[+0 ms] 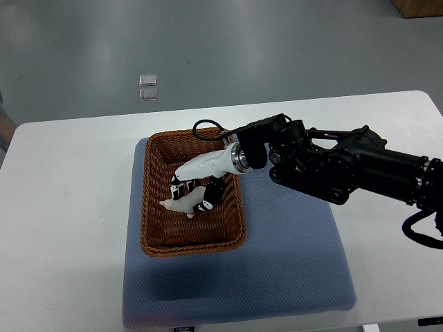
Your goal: Place white bear in brown basket with right hand
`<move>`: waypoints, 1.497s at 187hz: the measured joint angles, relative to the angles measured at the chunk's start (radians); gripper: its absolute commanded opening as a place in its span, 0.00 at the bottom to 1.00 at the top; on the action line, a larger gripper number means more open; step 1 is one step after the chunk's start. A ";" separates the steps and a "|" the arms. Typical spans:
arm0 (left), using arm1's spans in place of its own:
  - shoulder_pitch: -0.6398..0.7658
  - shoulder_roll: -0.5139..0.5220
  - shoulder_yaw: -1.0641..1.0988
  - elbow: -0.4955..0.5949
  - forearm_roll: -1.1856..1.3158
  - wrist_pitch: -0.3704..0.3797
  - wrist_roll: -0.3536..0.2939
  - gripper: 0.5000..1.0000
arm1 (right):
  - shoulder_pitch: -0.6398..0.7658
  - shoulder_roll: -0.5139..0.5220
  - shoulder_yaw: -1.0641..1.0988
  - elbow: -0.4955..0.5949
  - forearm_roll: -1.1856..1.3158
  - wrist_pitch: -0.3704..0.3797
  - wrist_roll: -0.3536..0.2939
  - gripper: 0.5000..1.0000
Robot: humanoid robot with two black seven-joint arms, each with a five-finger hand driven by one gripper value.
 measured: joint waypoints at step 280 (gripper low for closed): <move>0.000 0.000 0.000 0.000 0.000 0.000 0.000 1.00 | -0.384 -0.105 0.753 -0.131 0.646 -0.408 0.130 0.83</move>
